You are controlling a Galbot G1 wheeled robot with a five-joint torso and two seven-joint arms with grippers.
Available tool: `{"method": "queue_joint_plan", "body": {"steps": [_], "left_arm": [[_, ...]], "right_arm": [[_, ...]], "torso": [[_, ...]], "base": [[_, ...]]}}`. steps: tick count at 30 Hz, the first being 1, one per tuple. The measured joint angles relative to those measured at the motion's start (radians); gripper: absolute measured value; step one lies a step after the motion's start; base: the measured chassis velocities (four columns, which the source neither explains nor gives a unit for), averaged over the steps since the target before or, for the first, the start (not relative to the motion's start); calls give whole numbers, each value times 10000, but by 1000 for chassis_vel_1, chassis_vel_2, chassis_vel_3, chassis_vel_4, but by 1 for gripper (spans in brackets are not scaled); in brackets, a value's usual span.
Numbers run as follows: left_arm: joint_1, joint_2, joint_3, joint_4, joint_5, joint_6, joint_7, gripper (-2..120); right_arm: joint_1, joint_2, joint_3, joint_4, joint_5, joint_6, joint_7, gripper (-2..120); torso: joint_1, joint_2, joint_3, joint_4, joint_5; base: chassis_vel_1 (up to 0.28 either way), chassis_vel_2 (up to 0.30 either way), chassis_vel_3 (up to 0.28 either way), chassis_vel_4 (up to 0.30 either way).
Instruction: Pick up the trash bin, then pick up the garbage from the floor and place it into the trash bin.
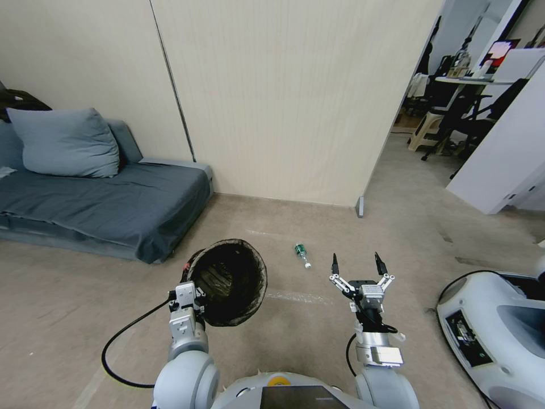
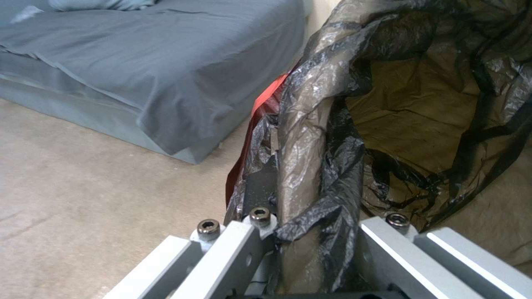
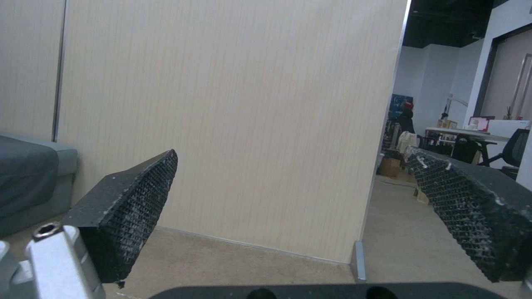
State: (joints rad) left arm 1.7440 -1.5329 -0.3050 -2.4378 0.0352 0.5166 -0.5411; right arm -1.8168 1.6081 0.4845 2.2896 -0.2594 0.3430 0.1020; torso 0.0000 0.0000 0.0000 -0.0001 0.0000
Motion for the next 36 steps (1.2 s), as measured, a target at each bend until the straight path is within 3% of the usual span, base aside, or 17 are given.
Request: {"method": "queue_joint_plan", "body": {"steps": [22,36], "left_arm": [[-12,75,-34,-29,-33,-11,-52,1],[-44,26,-73,-40,-20,-23,-79,1]], "right_arm": [[35,0,14,-157,80,-29,-190,100],[35,0,18,-160,85,-26,-208,100]], "torso": [[-1,0,0,0,0],[0,0,1,0,0]], "base": [[0,0,0,0],[-121,119,120,-123]]}}
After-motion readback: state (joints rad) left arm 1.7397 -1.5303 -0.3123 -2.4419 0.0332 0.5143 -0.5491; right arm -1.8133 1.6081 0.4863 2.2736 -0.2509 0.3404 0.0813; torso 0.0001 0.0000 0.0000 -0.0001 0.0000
